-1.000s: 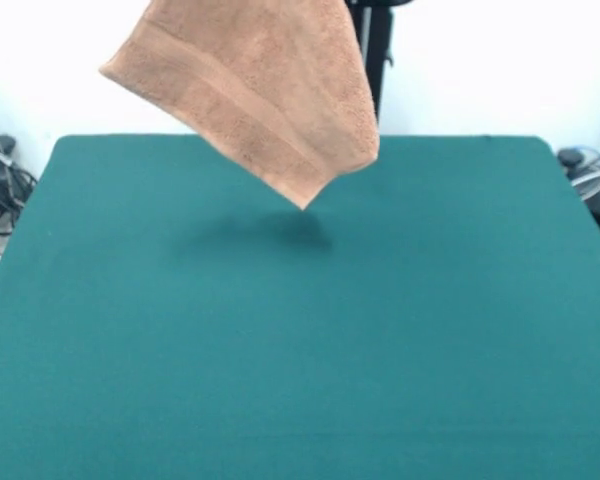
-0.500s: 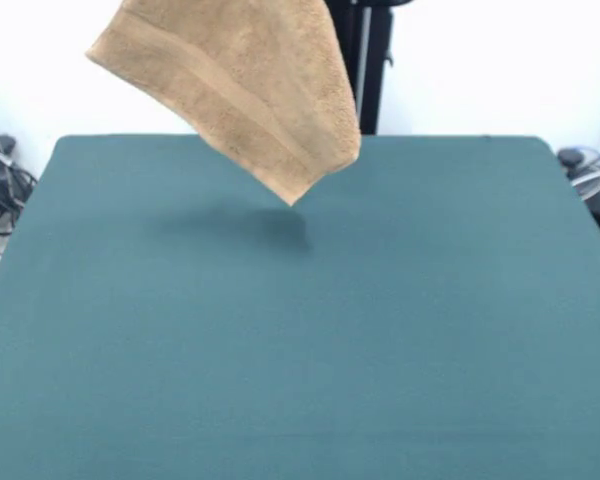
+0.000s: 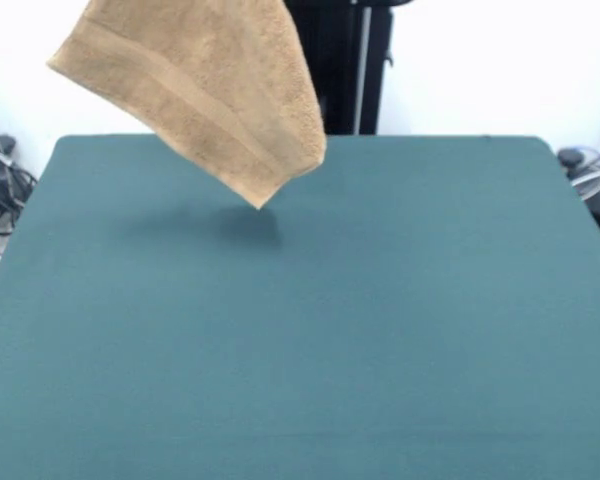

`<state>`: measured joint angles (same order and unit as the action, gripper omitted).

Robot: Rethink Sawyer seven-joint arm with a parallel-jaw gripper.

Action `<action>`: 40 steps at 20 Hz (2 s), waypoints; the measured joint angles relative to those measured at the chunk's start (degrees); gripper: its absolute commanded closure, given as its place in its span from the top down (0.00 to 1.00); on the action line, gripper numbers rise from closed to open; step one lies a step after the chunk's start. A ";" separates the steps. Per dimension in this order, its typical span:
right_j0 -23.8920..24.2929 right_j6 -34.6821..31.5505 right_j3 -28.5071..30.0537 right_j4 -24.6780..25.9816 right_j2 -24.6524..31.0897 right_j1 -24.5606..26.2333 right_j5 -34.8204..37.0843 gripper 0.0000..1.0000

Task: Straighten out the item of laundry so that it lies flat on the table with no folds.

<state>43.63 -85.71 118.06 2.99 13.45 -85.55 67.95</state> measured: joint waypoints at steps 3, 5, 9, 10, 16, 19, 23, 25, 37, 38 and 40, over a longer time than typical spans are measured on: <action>1.14 2.61 -0.55 0.11 0.08 1.80 -0.50 0.00; 1.54 3.58 -0.74 0.16 0.10 2.61 -0.99 0.00; 1.93 4.75 -1.25 0.52 0.21 4.34 -2.32 0.00; 1.91 4.90 -1.42 0.74 0.25 4.80 -2.70 0.00; 1.62 4.90 -2.22 2.40 0.47 8.02 -6.31 0.00; 1.37 4.90 -2.24 2.77 0.59 9.74 -8.68 0.00; 0.91 4.90 -2.29 2.85 0.94 11.71 -10.89 0.00; 0.41 4.90 -2.30 2.84 1.29 12.81 -11.83 0.00; -4.40 4.90 -4.23 2.86 3.87 15.95 -12.64 0.00; -4.57 4.90 -4.30 2.86 3.92 15.94 -12.64 0.00; -5.37 4.90 -4.63 2.85 4.00 15.95 -12.64 0.00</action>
<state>38.25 -80.81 113.43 5.84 17.44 -69.60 55.31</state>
